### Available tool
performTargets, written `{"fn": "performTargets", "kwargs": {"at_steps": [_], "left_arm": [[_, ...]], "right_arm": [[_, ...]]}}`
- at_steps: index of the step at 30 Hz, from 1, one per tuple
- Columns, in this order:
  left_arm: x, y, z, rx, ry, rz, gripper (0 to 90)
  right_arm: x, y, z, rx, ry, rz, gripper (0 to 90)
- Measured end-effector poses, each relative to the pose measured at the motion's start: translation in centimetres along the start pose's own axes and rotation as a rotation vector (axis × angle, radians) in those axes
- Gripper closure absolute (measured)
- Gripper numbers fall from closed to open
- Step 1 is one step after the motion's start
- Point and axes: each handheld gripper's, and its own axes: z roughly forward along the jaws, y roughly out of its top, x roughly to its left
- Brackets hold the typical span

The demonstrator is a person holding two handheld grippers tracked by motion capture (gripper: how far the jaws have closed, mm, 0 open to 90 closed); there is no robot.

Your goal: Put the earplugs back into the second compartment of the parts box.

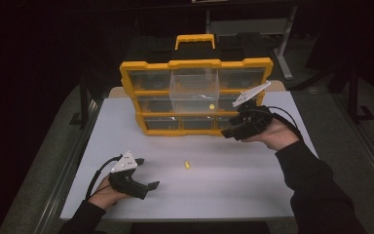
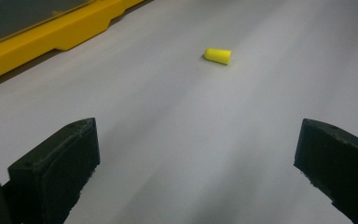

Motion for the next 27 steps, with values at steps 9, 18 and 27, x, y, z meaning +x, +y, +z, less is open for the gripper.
{"fn": "performTargets", "kwargs": {"at_steps": [9, 18, 27], "left_arm": [[0.0, 0.0, 0.0, 0.001, 0.000, 0.003, 0.0], [0.0, 0.0, 0.0, 0.005, -0.003, 0.002, 0.0], [0.0, 0.0, 0.0, 0.004, -0.002, 0.002, 0.0]], "right_arm": [[0.8, -1.9, 2.6, -0.005, 0.014, 0.017, 29.1], [1.4, -3.6, 5.0, 0.011, 0.020, 0.037, 20.9], [2.2, -4.6, 7.4, 0.016, 0.051, 0.054, 19.3]]}}
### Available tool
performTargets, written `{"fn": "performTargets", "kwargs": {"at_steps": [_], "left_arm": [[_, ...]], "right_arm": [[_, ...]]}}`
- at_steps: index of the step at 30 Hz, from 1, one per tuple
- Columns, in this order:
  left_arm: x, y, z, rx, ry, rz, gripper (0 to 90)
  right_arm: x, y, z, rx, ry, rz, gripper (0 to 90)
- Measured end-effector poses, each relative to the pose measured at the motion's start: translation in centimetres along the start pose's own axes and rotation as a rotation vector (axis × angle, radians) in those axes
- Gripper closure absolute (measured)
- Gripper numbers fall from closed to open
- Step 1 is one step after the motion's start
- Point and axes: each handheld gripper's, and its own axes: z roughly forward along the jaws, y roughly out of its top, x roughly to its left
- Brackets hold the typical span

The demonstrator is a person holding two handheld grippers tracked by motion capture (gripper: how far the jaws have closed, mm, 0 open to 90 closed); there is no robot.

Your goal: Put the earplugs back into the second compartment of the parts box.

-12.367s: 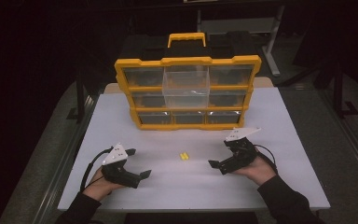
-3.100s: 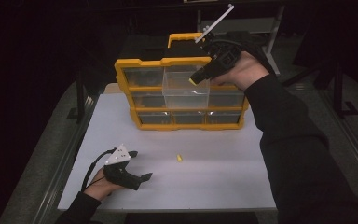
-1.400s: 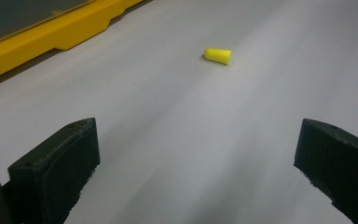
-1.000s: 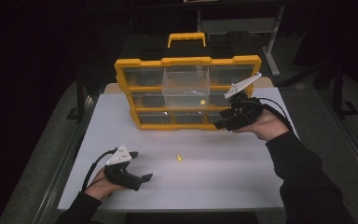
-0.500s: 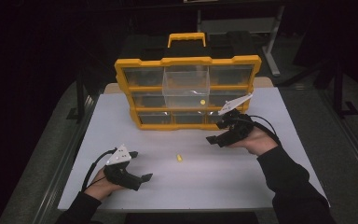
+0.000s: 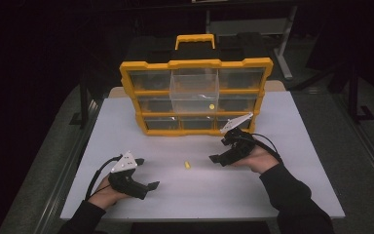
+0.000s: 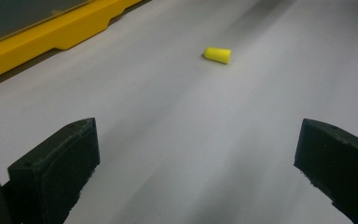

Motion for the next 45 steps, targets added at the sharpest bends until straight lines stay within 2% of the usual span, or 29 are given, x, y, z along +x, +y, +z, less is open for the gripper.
{"fn": "performTargets", "kwargs": {"at_steps": [10, 23, 30, 32, 39, 45], "left_arm": [[0.0, 0.0, 0.0, 0.001, 0.002, 0.003, 0.0], [0.0, 0.0, 0.0, 0.002, 0.001, 0.007, 0.0], [-0.1, 0.0, 0.0, 0.002, -0.001, 0.009, 0.0], [-0.1, 0.0, 0.0, 0.001, -0.003, 0.011, 0.0], [-0.1, 0.0, 0.0, 0.000, -0.006, 0.013, 0.0], [-0.1, 0.0, 0.0, 0.000, -0.007, 0.014, 0.0]], "right_arm": [[1.1, 0.0, 2.5, 0.007, 0.030, -0.010, 20.2], [2.3, 0.7, 4.5, 0.006, 0.048, -0.030, 23.6], [3.0, 1.2, 5.7, 0.008, 0.066, -0.052, 31.9], [3.2, 1.3, 6.1, 0.010, 0.069, -0.045, 34.9], [3.5, 1.8, 7.8, 0.026, 0.093, -0.049, 42.5], [3.5, 2.1, 9.0, 0.040, 0.094, -0.064, 50.1]]}}
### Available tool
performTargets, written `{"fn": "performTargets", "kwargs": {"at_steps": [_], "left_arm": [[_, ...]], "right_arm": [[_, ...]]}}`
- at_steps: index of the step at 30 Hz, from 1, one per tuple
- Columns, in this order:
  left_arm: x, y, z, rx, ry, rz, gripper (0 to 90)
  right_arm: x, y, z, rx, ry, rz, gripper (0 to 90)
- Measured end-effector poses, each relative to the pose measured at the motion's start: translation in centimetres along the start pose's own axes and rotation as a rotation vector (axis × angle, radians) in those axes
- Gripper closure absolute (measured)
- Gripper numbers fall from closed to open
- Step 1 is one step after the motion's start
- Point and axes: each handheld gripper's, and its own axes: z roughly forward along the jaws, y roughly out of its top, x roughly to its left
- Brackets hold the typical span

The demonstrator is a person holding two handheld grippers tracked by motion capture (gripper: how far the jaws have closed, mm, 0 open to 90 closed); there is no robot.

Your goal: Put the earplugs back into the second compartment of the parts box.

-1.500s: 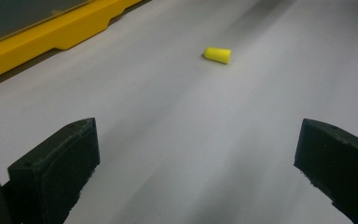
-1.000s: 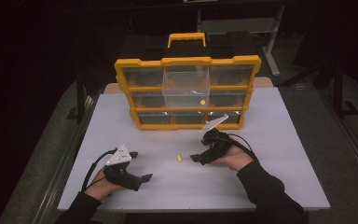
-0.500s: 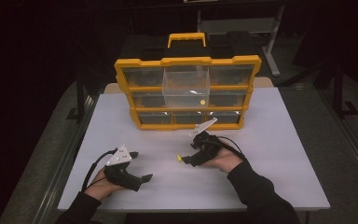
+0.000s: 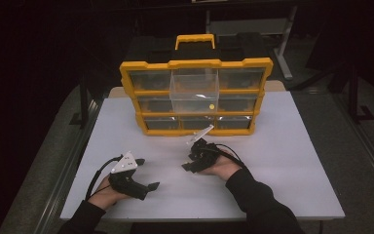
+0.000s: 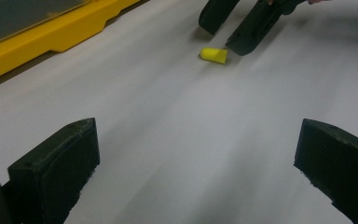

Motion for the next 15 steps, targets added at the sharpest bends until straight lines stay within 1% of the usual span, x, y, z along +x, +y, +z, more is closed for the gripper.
{"fn": "performTargets", "kwargs": {"at_steps": [7, 9, 11, 12, 15], "left_arm": [[-0.02, -0.01, 0.04, 0.001, -0.001, -0.001, 0.0], [-0.02, -0.01, 0.04, 0.000, -0.002, -0.001, 0.0], [-0.02, -0.01, 0.04, 0.001, -0.002, 0.000, 0.0], [-0.02, -0.01, 0.05, 0.001, -0.002, 0.000, 0.0], [-0.03, -0.01, 0.05, 0.002, -0.002, 0.001, 0.0]], "right_arm": [[0.02, 0.09, 0.79, 0.020, -0.002, -0.009, 58.7], [0.05, 0.08, 0.96, 0.035, -0.006, -0.023, 62.0], [0.16, 0.07, 1.06, 0.039, -0.022, -0.039, 66.8], [0.20, 0.09, 1.05, 0.040, -0.023, -0.033, 69.0], [0.05, 0.08, 1.01, 0.043, -0.006, -0.024, 75.7]]}}
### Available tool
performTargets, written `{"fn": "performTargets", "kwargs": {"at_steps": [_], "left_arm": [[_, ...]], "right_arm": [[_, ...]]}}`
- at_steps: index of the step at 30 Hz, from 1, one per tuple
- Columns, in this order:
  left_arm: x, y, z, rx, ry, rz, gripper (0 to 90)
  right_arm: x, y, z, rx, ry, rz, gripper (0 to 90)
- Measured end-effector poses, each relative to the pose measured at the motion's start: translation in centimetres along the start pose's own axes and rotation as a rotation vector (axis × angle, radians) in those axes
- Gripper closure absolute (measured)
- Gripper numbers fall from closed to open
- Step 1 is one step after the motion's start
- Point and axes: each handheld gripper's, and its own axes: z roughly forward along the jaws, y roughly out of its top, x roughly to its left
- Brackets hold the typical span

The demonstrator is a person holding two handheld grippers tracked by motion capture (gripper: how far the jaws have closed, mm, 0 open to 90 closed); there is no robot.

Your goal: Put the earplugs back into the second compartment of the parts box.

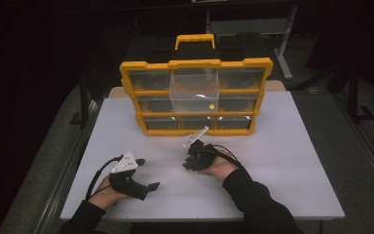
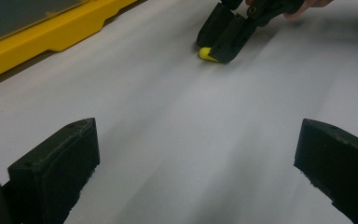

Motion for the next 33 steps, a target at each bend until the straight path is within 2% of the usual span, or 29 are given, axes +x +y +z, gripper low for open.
{"fn": "performTargets", "kwargs": {"at_steps": [7, 17, 23, 24, 33], "left_arm": [[0.0, 0.0, 0.0, 0.000, -0.001, 0.000, 0.0], [0.0, 0.0, 0.0, -0.001, -0.001, -0.001, 0.0], [0.0, 0.0, 0.0, 0.000, -0.002, 0.000, 0.0], [0.0, 0.0, 0.0, 0.000, -0.002, 0.000, 0.0], [0.0, 0.0, 0.1, 0.001, -0.002, -0.002, 0.0]], "right_arm": [[-0.3, -0.1, -0.7, -0.016, 0.010, 0.004, 79.6], [-0.9, -0.4, -3.3, -0.029, 0.027, 0.026, 79.5], [-1.4, -0.7, -4.9, -0.041, 0.029, 0.035, 79.5], [-1.5, -0.8, -5.2, -0.039, 0.026, 0.025, 79.5], [-2.4, -1.3, -7.8, -0.055, 0.028, 0.052, 79.5]]}}
